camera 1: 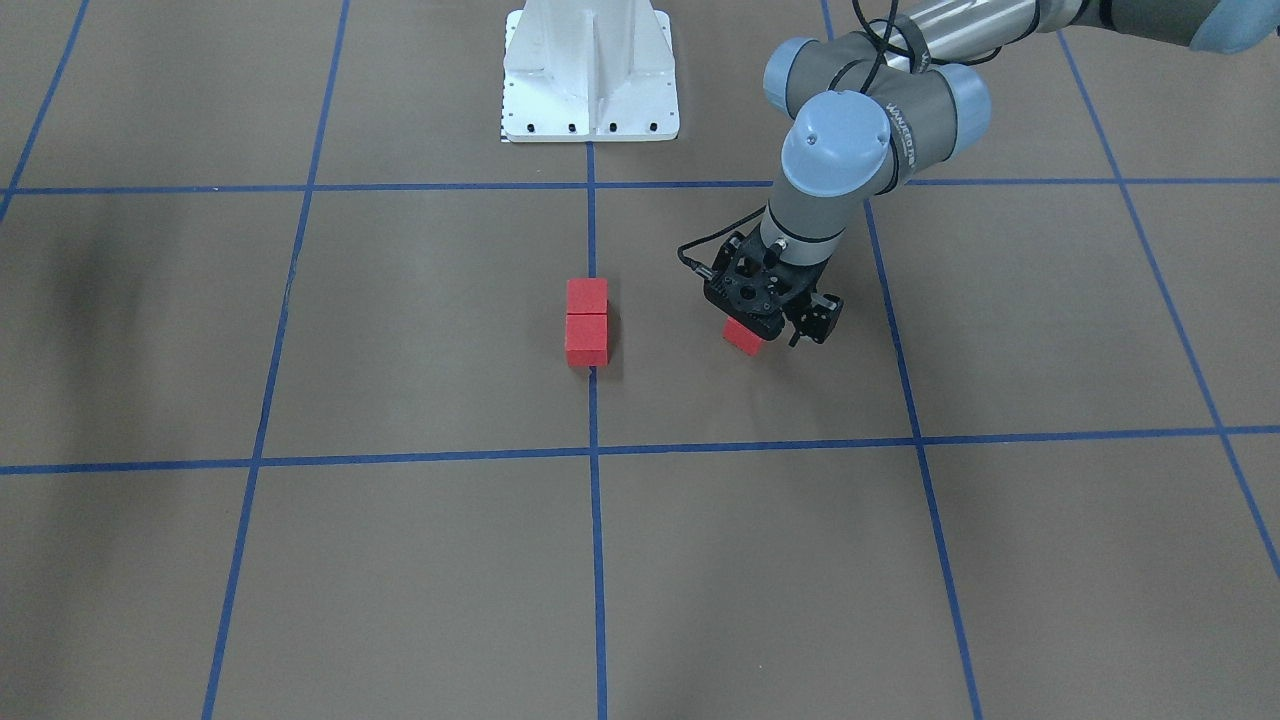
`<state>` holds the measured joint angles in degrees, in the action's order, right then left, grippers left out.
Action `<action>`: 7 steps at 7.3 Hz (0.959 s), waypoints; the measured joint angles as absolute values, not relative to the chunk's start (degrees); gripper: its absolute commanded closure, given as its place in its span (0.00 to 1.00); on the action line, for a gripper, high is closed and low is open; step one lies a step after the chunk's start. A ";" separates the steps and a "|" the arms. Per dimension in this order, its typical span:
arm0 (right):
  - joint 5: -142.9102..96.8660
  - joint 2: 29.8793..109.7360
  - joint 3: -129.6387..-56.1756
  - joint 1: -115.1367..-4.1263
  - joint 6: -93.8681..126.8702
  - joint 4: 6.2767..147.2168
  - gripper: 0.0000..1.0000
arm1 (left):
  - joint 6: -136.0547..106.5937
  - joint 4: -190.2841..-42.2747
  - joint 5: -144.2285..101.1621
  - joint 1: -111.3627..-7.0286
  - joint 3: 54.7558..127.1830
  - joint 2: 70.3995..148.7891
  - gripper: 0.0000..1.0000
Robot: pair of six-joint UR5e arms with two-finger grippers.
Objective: Form red blocks into L shape at center
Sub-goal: 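Move the left gripper to the remaining red cube and grasp it, then carry the red cube with the left gripper toward the two-cube row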
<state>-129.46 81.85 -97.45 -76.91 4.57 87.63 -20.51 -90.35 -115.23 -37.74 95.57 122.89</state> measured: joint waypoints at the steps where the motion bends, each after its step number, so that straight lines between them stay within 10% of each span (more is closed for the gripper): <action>1: -129.46 81.85 -97.42 -76.90 4.57 87.63 0.00 | -21.38 -90.64 -115.16 -37.51 94.76 122.90 0.01; 7: -129.38 81.74 -97.38 -76.91 4.57 87.63 0.00 | -22.30 -90.96 -115.31 -36.60 93.86 122.75 0.01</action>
